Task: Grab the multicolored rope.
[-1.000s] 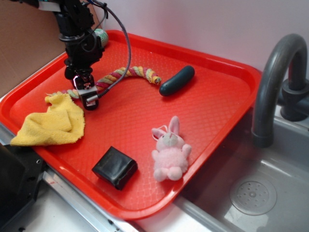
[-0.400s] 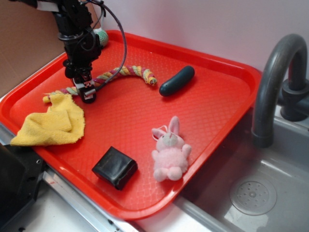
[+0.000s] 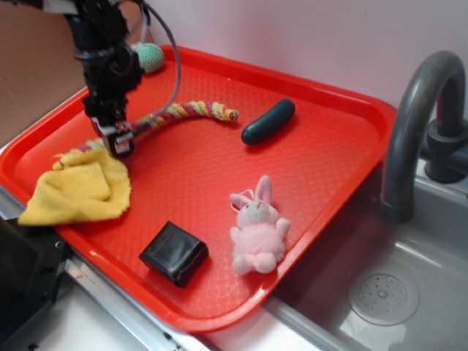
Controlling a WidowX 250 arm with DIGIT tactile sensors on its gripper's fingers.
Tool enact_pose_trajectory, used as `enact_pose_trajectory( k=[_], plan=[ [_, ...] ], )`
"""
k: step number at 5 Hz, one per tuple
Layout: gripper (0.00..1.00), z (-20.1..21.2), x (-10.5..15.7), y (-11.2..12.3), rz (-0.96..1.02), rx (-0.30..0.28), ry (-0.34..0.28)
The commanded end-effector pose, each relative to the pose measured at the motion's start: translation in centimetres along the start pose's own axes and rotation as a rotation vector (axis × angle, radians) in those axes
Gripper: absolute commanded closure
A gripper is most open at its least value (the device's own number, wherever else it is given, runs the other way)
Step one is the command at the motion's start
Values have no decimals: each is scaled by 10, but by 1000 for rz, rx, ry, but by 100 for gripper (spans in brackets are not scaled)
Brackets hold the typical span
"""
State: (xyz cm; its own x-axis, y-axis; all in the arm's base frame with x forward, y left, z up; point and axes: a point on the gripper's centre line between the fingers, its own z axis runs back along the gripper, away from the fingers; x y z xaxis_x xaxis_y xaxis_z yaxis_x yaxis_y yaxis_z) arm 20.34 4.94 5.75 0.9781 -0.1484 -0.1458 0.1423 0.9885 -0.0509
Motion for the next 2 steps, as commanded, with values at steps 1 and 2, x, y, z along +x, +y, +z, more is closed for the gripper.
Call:
enact_pose_trajectory(
  k=[1, 2],
  plan=[
    [100, 98, -7, -7, 193, -7, -160],
    [100, 124, -6, -28, 238, 20, -163]
  ],
)
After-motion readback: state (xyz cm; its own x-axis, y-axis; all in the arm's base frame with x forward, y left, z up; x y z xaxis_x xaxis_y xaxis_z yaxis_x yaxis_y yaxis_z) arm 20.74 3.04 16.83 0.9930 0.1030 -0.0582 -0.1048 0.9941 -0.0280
